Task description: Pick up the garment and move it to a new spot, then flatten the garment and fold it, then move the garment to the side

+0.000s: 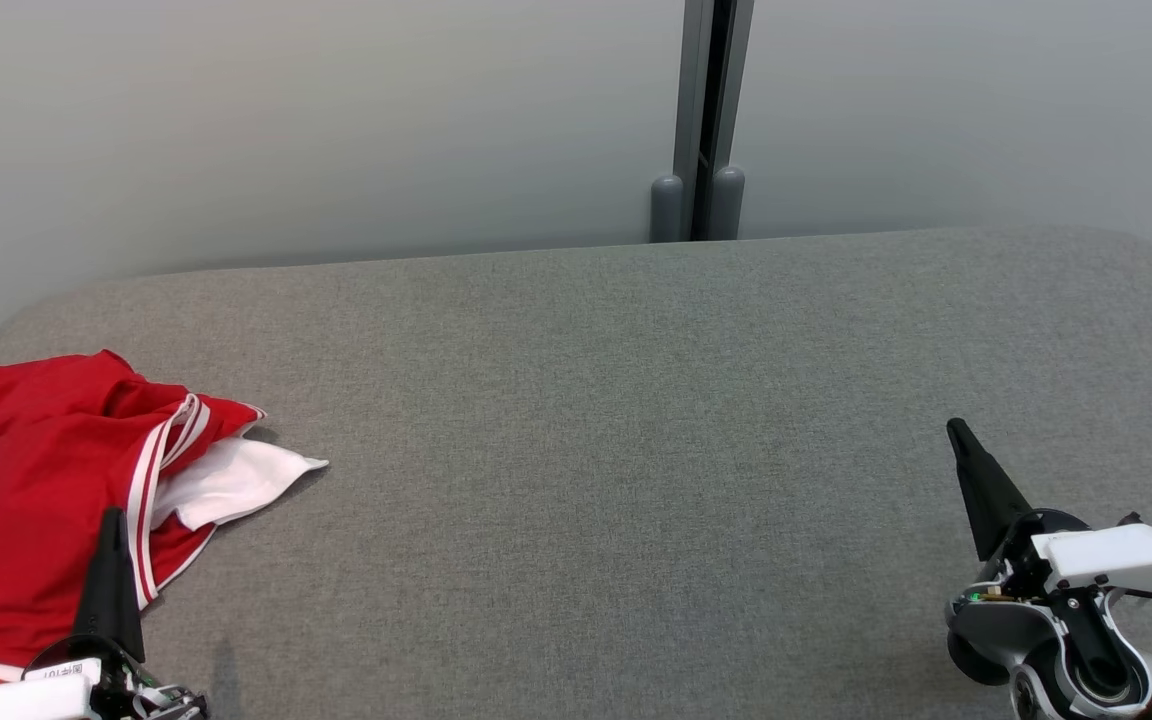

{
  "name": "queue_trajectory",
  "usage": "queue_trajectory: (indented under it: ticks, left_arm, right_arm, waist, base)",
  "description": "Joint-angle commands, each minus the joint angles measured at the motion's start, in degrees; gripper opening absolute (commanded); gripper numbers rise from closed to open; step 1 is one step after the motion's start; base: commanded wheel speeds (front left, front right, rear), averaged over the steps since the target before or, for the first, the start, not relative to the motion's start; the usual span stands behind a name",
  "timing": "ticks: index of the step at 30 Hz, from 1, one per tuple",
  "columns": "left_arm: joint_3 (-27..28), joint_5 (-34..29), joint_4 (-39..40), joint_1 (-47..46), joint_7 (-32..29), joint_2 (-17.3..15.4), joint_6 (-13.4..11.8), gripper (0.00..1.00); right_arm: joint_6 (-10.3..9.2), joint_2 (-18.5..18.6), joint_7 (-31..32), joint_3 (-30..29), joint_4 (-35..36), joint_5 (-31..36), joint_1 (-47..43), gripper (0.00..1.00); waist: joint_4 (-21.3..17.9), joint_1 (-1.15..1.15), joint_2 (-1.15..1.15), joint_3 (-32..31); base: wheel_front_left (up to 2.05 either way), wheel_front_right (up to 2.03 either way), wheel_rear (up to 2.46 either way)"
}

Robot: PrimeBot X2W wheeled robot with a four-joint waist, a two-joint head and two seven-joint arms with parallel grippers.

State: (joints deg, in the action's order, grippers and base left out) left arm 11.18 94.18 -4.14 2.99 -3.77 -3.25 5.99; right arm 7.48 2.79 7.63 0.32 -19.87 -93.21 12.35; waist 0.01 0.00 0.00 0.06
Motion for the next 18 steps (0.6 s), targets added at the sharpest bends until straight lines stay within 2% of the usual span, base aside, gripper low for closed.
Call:
queue_trajectory:
  ticks: [1, 5, 6, 18]
  left_arm:
    - [0.27, -0.34, 0.19, -0.8, -0.18, -0.27, -0.04, 0.0]
    - [0.29, -0.35, 0.19, -0.8, -0.2, -0.26, -0.04, 0.0]
    - [0.01, -0.02, 0.0, 0.0, 0.0, 0.01, 0.0, 1.0]
    - [-1.69, -1.57, -1.91, -0.17, 2.09, 0.73, 0.17, 1.0]
  right_arm:
    - [0.02, 0.23, 0.07, -0.14, -0.2, 0.02, 0.18, 0.0]
    - [0.02, 0.23, 0.07, -0.14, -0.2, 0.02, 0.18, 0.0]
    - [0.0, 0.0, -0.01, 0.0, 0.01, 0.01, 0.0, 1.0]
    - [-0.02, -0.18, -2.51, -0.14, 0.14, 2.34, -1.9, 1.0]
  waist:
    - [0.0, 0.0, 0.0, 0.0]
    - [0.0, 0.0, 0.0, 0.0]
    - [0.0, 0.0, 0.0, 0.0]
    - [-0.03, 0.0, 0.0, 0.09]
  base:
    - [0.0, 0.0, 0.0]
    - [0.0, 0.0, 0.0]
    - [0.0, 0.0, 0.0]
    - [0.0, 0.0, 0.0]
